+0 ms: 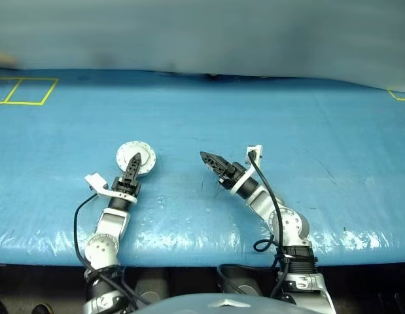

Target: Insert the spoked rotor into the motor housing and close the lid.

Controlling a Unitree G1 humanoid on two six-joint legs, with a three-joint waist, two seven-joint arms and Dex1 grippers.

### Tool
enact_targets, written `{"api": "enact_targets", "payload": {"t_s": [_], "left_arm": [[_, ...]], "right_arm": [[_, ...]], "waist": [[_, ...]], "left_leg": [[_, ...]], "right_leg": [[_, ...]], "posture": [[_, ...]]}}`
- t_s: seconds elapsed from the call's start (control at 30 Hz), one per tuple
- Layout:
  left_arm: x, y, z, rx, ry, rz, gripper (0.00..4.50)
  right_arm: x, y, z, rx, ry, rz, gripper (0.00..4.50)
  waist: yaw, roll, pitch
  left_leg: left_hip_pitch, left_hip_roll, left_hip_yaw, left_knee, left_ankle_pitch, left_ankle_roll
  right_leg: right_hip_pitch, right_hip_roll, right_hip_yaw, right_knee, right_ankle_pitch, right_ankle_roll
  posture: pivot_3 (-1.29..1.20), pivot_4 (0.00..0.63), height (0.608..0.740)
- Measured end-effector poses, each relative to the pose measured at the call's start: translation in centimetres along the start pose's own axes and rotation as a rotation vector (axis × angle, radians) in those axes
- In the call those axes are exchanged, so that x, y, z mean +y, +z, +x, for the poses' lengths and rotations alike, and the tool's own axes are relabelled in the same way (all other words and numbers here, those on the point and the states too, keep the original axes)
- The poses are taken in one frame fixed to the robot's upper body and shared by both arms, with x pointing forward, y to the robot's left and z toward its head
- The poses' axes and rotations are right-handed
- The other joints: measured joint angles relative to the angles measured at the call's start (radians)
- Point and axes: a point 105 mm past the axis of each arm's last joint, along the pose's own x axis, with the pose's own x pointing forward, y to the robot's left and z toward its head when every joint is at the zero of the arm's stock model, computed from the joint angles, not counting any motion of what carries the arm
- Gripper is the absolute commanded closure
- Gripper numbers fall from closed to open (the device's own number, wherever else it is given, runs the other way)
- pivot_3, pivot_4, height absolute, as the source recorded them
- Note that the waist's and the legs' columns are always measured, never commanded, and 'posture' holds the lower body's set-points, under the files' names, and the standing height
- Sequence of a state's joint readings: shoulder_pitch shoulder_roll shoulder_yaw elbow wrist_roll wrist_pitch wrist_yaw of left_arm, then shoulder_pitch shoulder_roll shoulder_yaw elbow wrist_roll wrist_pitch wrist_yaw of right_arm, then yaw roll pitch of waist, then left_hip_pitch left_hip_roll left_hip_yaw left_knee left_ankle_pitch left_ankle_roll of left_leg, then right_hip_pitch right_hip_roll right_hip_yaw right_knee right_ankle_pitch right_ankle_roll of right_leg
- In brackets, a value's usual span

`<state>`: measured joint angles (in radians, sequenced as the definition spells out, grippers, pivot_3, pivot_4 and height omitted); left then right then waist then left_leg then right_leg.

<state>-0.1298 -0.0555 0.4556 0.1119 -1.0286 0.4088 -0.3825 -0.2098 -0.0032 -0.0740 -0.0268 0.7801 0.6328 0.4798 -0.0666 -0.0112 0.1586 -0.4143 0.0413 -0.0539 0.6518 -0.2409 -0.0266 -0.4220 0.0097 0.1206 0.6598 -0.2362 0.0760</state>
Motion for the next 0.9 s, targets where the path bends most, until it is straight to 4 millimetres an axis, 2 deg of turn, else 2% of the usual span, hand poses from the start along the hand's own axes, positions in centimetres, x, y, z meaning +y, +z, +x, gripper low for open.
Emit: {"api": "enact_targets", "payload": {"t_s": [0.3,0.6,0.67,0.8,0.83,0.9], "left_arm": [[1.2,0.9,3.5,-0.06,0.112,0.009,2.13],[1.6,0.8,5.1,-0.052,0.144,0.043,2.13],[1.6,0.8,5.2,-0.048,0.148,0.049,1.4],[1.6,1.2,5.4,-0.067,0.17,0.091,0.23],[1.7,1.4,5.4,-0.079,0.184,0.108,0.02],[1.9,1.7,5.2,-0.093,0.21,0.138,0.02]], "right_arm": [[-0.5,-0.1,-0.1,0.002,-0.024,-0.016,1.05],[-0.5,-0.3,0.0,0.008,-0.025,-0.023,1.05],[-0.5,-0.4,0.0,0.011,-0.028,-0.027,1.02],[-0.5,-0.4,0.0,0.012,-0.03,-0.028,1.02],[-0.5,-0.4,0.0,0.011,-0.03,-0.027,1.02],[-0.5,-0.5,0.0,0.011,-0.029,-0.026,1.02]], "waist": [[0.001,0.0,0.0],[0.0,0.0,0.0],[0.0,0.0,0.0],[-0.001,0.002,-0.002],[-0.005,0.002,-0.002],[-0.017,0.003,-0.003]], "left_leg": [[0.0,-0.001,-0.001,-0.001,0.0,-0.001],[0.005,-0.001,-0.003,0.0,0.001,-0.001],[0.005,-0.001,-0.003,0.0,0.001,-0.001],[0.012,-0.001,-0.003,-0.001,0.001,-0.001],[0.016,-0.001,-0.002,-0.002,0.001,-0.001],[0.022,-0.001,-0.002,-0.003,0.001,-0.001]], "right_leg": [[0.0,0.0,-0.001,0.0,0.0,0.0],[0.006,0.0,-0.001,0.0,0.0,0.0],[0.006,0.0,-0.001,0.0,0.0,0.0],[0.013,0.0,-0.001,0.0,0.0,0.0],[0.016,0.0,0.0,0.0,0.0,0.0],[0.019,0.001,0.001,0.001,-0.003,-0.005]], "posture": [[0.0,0.15,0.74],[0.0,0.15,0.74],[0.0,0.15,0.74],[0.0,0.15,0.74],[0.0,0.15,0.74],[0.0,0.15,0.74]]}}
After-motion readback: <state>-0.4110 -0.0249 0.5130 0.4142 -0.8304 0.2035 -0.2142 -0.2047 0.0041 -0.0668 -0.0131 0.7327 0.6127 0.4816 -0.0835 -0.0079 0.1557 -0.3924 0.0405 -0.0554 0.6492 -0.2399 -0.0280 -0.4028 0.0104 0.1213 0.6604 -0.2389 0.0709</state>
